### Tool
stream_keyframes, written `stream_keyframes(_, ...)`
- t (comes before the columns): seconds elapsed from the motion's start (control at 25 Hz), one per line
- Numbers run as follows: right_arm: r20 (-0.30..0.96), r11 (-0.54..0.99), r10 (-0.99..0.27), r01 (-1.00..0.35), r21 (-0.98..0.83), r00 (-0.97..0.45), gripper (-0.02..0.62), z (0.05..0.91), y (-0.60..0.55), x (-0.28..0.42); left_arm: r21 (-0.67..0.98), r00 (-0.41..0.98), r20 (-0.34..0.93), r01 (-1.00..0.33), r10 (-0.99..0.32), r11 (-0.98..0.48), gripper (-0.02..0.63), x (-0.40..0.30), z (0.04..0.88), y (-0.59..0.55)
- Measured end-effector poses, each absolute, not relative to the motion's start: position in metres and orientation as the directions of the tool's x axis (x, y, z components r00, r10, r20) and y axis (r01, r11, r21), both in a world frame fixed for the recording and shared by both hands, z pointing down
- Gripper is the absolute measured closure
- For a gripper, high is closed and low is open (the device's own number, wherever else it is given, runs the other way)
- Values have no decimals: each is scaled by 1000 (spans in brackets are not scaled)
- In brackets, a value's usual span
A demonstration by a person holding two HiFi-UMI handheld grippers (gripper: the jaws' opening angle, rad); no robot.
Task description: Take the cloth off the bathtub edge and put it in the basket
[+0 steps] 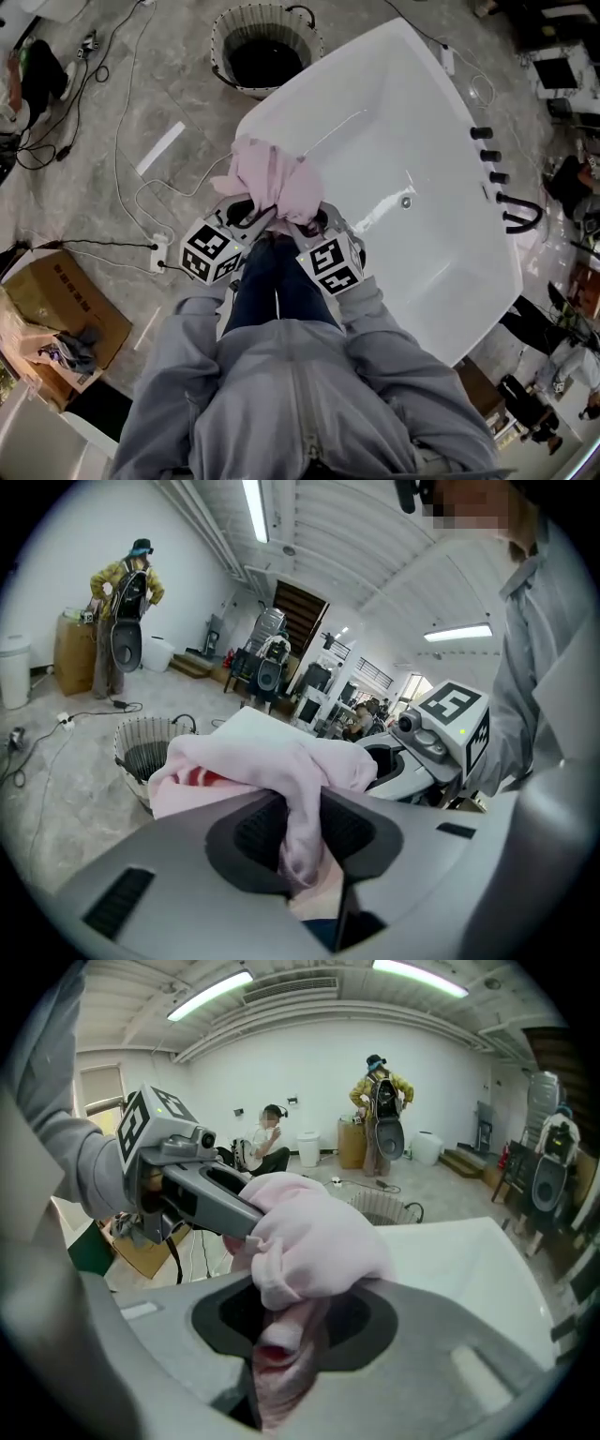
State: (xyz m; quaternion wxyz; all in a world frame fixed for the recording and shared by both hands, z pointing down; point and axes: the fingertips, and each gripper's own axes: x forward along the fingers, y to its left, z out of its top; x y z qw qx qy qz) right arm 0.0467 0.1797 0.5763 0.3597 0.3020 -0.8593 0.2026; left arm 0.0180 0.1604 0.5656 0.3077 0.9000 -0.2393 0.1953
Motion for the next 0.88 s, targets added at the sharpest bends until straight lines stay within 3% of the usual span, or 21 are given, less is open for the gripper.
stream_keyframes(0.88, 566, 903, -383, -425, 62, -730, 469, 385, 171, -4, 240, 654, 355, -754, -668, -611, 517, -34, 371, 164)
